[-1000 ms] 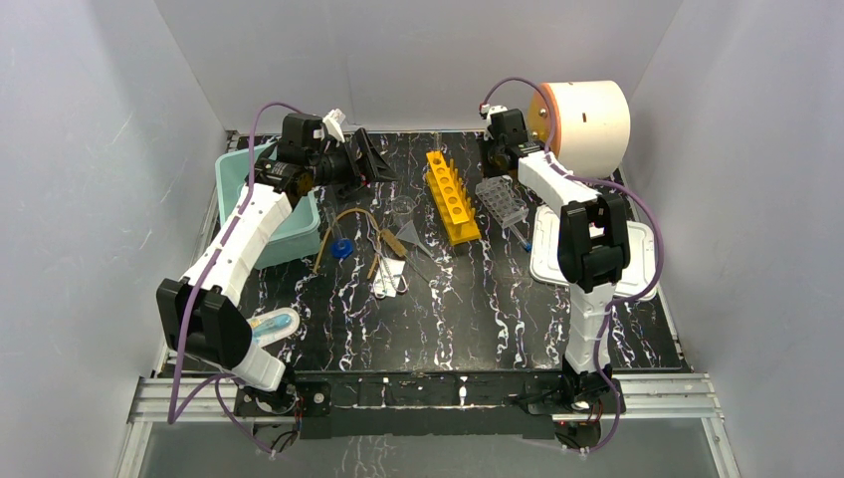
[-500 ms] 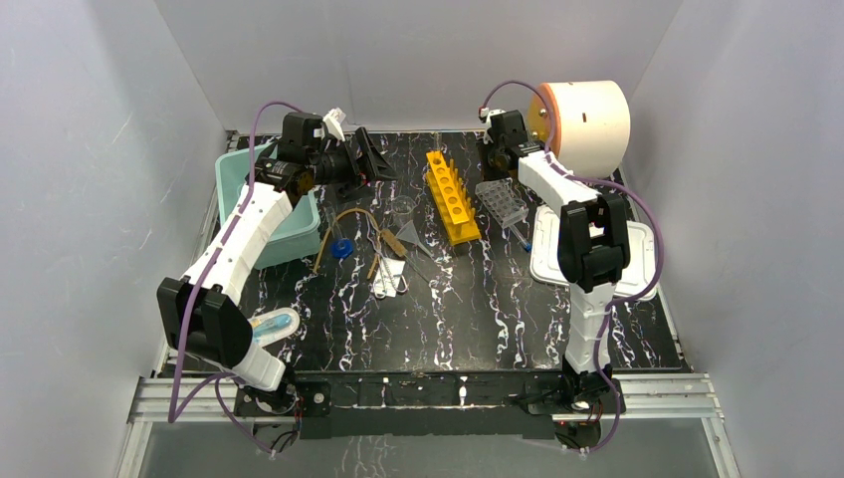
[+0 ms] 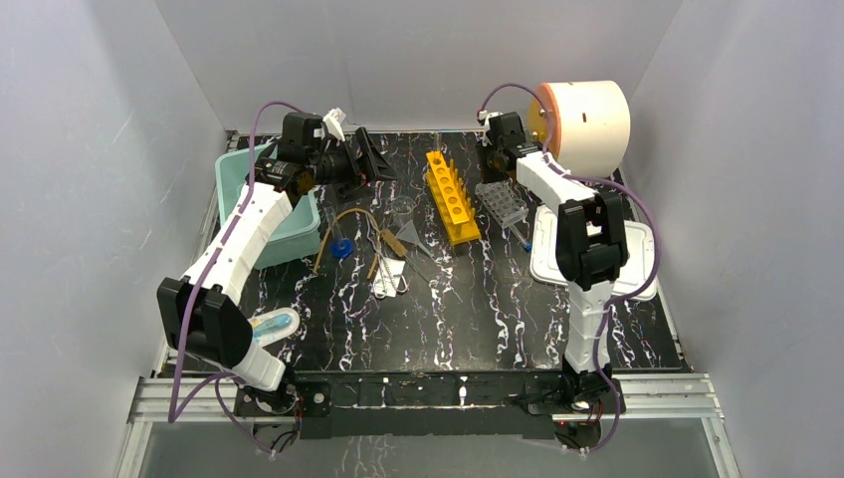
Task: Organize the chemistry lab equipment
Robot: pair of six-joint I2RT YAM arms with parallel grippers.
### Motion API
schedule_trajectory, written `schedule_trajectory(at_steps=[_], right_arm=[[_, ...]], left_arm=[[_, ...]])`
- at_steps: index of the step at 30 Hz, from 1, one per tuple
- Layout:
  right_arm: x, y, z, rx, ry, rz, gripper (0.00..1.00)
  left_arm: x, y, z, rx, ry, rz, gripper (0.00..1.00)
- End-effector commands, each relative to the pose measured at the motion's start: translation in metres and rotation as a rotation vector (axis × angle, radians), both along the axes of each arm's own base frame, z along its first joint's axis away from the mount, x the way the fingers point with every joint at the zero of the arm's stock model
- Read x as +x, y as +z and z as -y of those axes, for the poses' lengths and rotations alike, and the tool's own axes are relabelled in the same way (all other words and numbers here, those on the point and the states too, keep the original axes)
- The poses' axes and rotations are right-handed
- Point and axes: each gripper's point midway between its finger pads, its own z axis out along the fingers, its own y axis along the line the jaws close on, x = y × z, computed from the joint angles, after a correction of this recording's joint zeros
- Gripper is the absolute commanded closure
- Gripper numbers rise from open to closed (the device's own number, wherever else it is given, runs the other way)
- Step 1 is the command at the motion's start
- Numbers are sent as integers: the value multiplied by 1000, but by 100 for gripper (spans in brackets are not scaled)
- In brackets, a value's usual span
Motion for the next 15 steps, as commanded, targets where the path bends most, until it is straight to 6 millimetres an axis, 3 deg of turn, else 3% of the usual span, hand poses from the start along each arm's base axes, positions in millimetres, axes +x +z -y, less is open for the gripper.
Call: schedule_trajectory(at_steps=[1,10,15], right_arm=[[19,8,-7,-6,6,60,71],[22,10,-7,-9,-18,60,70],[20,22,-6,3,-35,67,60]], left_arm=[[-3,15,1,-8,-10,30,16],[-4,16,-1,-1,-6,33,16],[-4,17,-1,-1,-5,33,16]])
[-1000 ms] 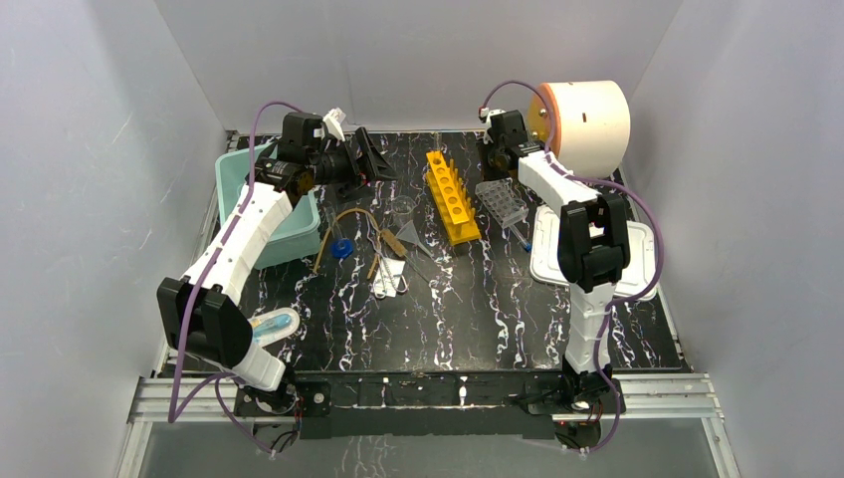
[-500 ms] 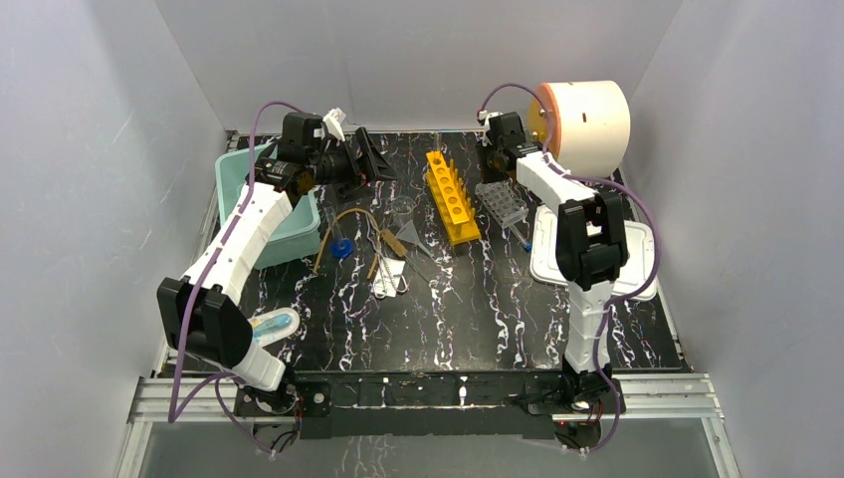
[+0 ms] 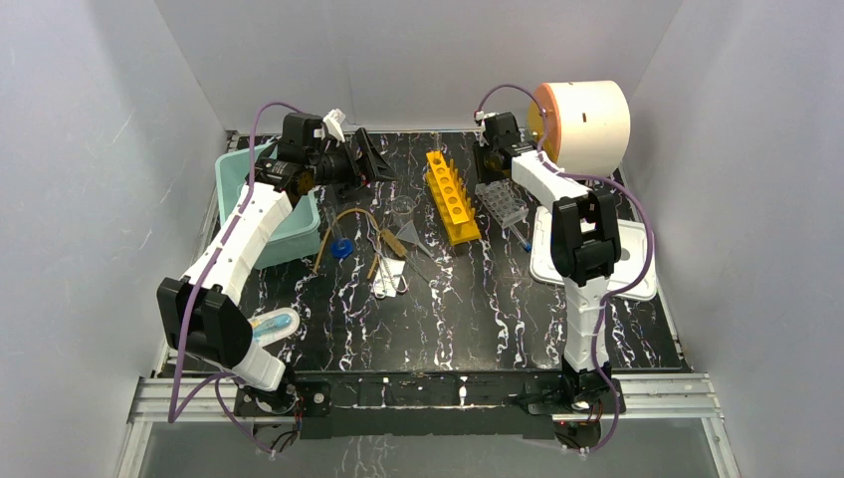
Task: Organize the chemistry lab equipment
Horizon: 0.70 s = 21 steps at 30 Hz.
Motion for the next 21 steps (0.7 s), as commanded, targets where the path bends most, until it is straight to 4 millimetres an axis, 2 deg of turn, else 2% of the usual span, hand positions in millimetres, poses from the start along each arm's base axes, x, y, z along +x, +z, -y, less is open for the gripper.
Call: schedule_trajectory(at_steps=[1,5,10,17,21], right_arm=[[11,40,-4,31,-15,84,55],[4,53,-3,48,-21,97,38],[-13,54,2,54,-26,83,35],[-32,45,4,59,-10,45,44],[-36,36,5,49,4,30,59]], left_arm=[[-3,18,0,-6,-8,40,16],[-4,18,0,-6,-9,37,16],[-5,16,-1,-6,-6,32,16],[-5,14,0,-9,-9,21,16],[-7,13,0,-9,-8,18,16]])
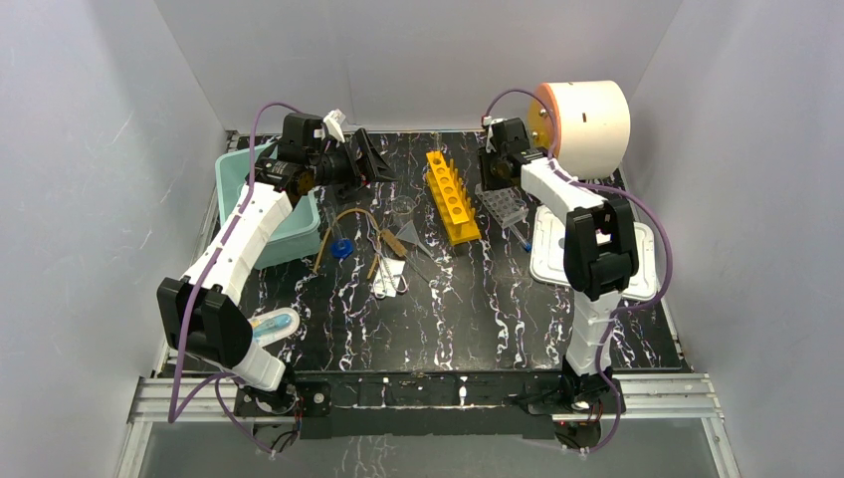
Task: Organize the chemistry lab equipment
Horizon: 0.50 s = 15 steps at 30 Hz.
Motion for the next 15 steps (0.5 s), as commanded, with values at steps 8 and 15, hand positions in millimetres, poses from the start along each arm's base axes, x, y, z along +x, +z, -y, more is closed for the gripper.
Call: schedule_trajectory(at_steps=[8,15], right_arm=[[10,4,-3,-23,33,39,68],[25,6,-13,-35,67,66,74]], left_arm=[[-6,15,1,-16,-11,24,16],[-5,14,1,-16,-11,23,16]])
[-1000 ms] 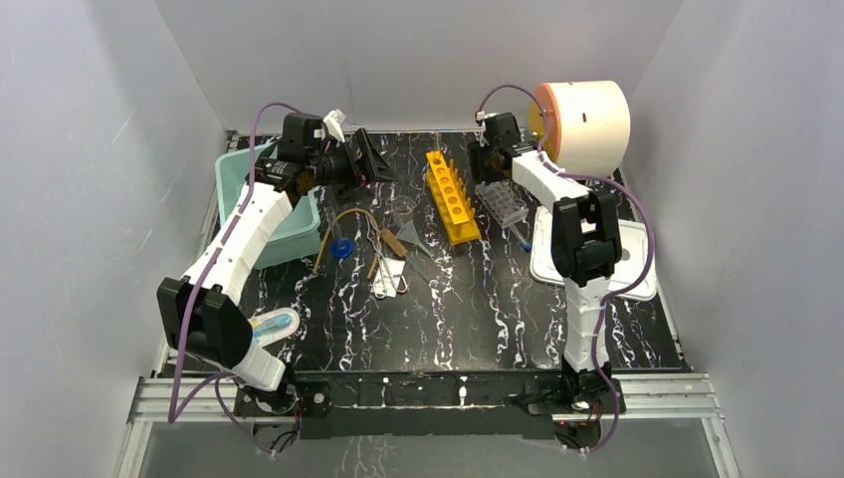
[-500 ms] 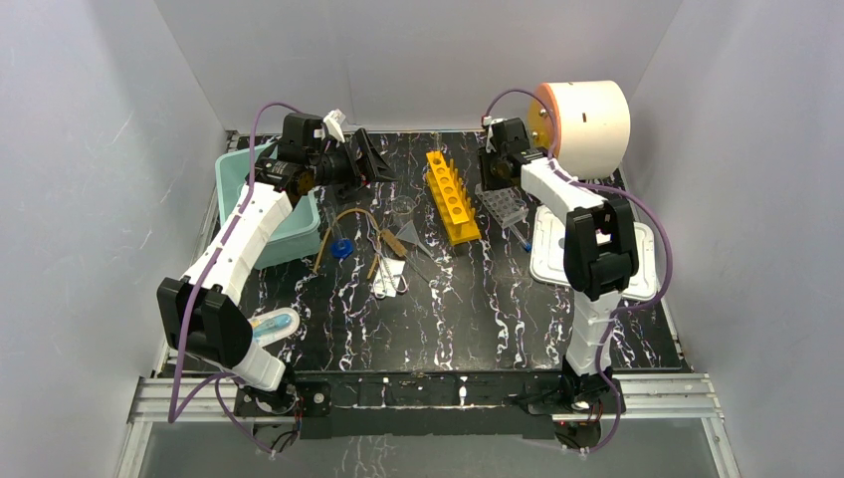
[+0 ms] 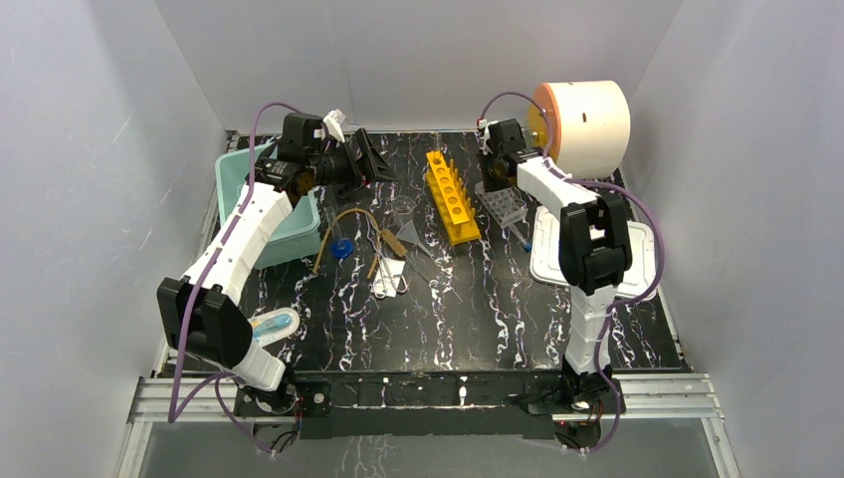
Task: Organize the chemistry lab equipment
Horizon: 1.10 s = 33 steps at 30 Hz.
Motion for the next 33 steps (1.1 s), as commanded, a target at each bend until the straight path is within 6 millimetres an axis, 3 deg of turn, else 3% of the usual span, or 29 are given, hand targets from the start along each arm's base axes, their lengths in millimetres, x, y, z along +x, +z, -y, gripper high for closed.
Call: schedule_trajectory(at_steps=[1,17,33], right_arm=[[25,25,-14,9,33,92,74],[44,26,-20,-17,28,117,73],[49,30,-9,-34,-69,144,66]], left_arm=[[-5,14,1,-16,-12,22,16],[-2,10,2,-10,-13,17,15],[-2,9,2,-7,-13,15,15]])
